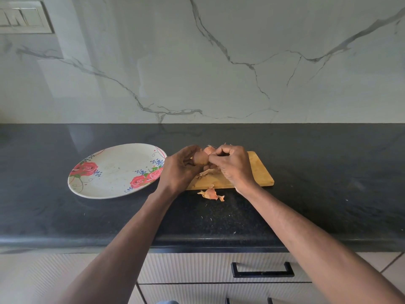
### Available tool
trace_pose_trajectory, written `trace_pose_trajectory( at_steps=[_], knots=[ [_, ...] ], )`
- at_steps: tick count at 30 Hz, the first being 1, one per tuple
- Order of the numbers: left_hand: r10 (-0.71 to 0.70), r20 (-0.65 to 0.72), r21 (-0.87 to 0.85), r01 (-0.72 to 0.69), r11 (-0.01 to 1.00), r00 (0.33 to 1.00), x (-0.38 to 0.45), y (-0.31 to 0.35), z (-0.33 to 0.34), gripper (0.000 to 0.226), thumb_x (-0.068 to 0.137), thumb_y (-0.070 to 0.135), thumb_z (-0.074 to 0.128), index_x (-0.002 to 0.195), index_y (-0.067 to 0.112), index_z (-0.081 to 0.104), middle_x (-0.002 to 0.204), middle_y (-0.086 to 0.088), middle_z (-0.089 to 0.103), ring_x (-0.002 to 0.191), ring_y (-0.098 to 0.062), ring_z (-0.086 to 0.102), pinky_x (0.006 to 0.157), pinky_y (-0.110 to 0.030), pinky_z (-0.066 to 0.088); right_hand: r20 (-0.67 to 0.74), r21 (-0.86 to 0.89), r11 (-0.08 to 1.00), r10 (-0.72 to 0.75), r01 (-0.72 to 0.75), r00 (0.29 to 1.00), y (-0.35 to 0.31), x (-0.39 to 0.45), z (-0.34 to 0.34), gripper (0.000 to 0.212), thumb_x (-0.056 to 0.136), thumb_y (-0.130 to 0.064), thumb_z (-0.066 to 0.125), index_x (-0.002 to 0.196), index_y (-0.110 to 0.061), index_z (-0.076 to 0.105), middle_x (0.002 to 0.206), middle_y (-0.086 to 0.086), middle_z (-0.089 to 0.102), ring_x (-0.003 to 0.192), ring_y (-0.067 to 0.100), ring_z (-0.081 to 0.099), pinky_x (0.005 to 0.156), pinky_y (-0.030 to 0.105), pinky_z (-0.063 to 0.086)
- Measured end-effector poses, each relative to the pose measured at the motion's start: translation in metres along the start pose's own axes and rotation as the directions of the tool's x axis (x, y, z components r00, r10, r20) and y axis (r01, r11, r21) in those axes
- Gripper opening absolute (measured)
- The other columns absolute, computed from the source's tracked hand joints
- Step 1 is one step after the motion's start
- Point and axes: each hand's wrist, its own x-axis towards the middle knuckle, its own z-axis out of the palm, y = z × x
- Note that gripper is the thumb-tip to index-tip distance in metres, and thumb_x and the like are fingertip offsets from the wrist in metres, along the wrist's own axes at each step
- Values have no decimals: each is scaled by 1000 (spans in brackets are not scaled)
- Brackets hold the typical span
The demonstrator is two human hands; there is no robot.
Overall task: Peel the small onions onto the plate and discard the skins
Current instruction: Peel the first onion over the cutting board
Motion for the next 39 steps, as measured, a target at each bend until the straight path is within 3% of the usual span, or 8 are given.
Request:
trace_pose_trajectory(
  at_steps=[10, 14, 18, 23, 26, 30, 35, 39],
  knots=[
    [-26, 19, 11, 26, 1000, 999, -1, 2, 1, 48, 80, 10, 84, 125, 10, 67, 107, 3, 75, 88, 0, 72, 77, -14, 55, 15, 20, 999, 46, -46, 999, -2, 0, 0, 7, 78, -8, 80, 72, -5, 78, 69, -3, 73, 65, -2, 66, 65, 22, 54],
    [-38, 17, -5, 38, 999, 999, -2, 3, 1, 48, 79, 9, 85, 123, 9, 67, 105, 1, 76, 85, 0, 72, 73, -11, 52, -3, -1, 1000, 21, -21, 1000, -1, -1, 2, 7, 75, -7, 80, 69, -5, 78, 61, -12, 70, 64, -4, 64, 90, 30, 49],
    [-33, 22, -6, 33, 999, 999, -2, 3, 1, 48, 79, 12, 85, 123, 12, 67, 106, 3, 76, 89, -4, 73, 77, -15, 55, 10, 16, 1000, 4, -4, 1000, -1, -1, 1, 10, 78, 2, 76, 67, 2, 74, 60, -7, 66, 56, -7, 60, 62, 8, 45],
    [-55, 21, -19, 55, 998, 998, 0, 0, -1, 52, 80, 11, 84, 129, 8, 65, 114, -1, 75, 96, -9, 73, 88, -28, 59, 57, 135, 983, 120, -127, 991, -1, 2, 0, 12, 86, 2, 70, 75, 7, 72, 67, 10, 72, 62, 22, 74, 66, 46, 63],
    [-61, -2, -37, 61, 997, 998, 1, -2, -2, 55, 80, 13, 84, 131, 7, 64, 115, -2, 74, 96, -12, 74, 89, -34, 60, 103, 197, 970, 124, -142, 987, -3, 1, -2, 9, 88, -7, 74, 85, 0, 78, 78, 15, 76, 68, 30, 75, 67, 46, 63],
    [-56, -29, 2, 56, 998, 998, 0, -1, 1, 55, 82, 15, 83, 133, 11, 63, 114, 1, 74, 93, -6, 73, 84, -25, 59, 90, 155, 982, 95, -108, 991, 1, 2, -1, 9, 82, -2, 79, 90, 0, 79, 84, 4, 77, 70, 21, 75, 72, 37, 63],
    [-13, -53, 118, 19, 993, 999, -1, 2, 2, 45, 83, 10, 80, 125, 15, 67, 102, 1, 73, 84, 2, 70, 76, -24, 59, 33, -76, 996, -37, 39, 999, 9, 6, 6, 3, 82, -12, 81, 85, -11, 81, 68, -22, 68, 82, 7, 67, 106, 55, 44],
    [12, -50, 154, -4, 988, 999, 0, 1, 3, 40, 82, 11, 81, 120, 19, 69, 103, 0, 73, 81, -5, 71, 77, -30, 59, 60, -170, 980, -96, 105, 994, 8, 4, 6, 19, 86, -8, 73, 67, -12, 73, 63, -12, 64, 66, -6, 57, 96, 31, 45]
  ],
)
